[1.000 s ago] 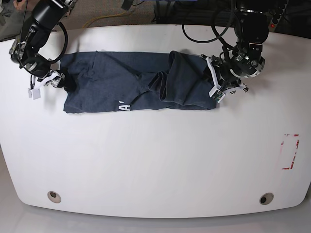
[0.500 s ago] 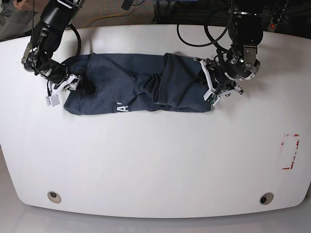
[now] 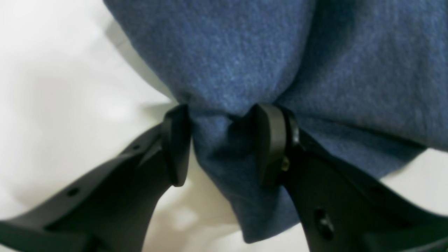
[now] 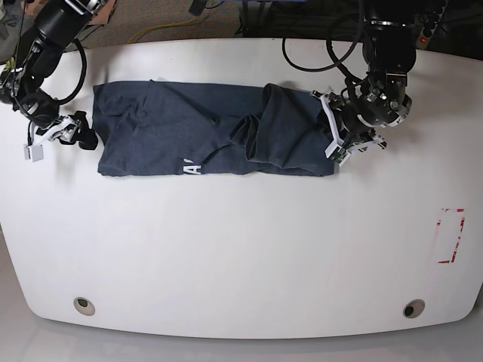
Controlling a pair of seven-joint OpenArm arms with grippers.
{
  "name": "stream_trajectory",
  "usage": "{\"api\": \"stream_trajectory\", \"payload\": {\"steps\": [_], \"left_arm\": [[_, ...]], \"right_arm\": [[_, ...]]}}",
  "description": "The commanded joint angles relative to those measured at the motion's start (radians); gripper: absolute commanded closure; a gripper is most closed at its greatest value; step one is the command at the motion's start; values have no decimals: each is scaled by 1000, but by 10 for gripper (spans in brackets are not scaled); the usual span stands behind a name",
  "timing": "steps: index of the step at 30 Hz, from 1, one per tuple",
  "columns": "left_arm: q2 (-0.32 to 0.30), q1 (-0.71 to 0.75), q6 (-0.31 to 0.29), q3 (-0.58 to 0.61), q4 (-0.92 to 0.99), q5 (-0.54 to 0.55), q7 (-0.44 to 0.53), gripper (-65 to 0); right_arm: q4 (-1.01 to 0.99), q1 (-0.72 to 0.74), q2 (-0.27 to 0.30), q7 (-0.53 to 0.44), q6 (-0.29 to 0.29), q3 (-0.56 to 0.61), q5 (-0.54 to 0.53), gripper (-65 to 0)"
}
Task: Fold the T-shirt properly
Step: 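Grasp the strip ends with both grippers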
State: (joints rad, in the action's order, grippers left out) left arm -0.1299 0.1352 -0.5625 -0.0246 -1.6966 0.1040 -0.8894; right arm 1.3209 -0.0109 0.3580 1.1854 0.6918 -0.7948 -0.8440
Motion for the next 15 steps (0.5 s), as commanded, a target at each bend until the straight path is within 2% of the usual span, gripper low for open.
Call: {"api": "stream_trajectory", "payload": {"steps": [1, 9, 15], "left_arm": [[-4, -10, -1, -1, -13, 3, 11, -258], [-4, -10, -1, -1, -13, 3, 11, -258], [-4, -10, -1, -1, -13, 3, 11, -258]], "right_arm": [[9, 1, 11, -15, 6, -1, -24, -453], [-79, -4, -47, -17, 6, 45, -27, -453], [-65, -4, -104, -17, 6, 148, -27, -453]]}}
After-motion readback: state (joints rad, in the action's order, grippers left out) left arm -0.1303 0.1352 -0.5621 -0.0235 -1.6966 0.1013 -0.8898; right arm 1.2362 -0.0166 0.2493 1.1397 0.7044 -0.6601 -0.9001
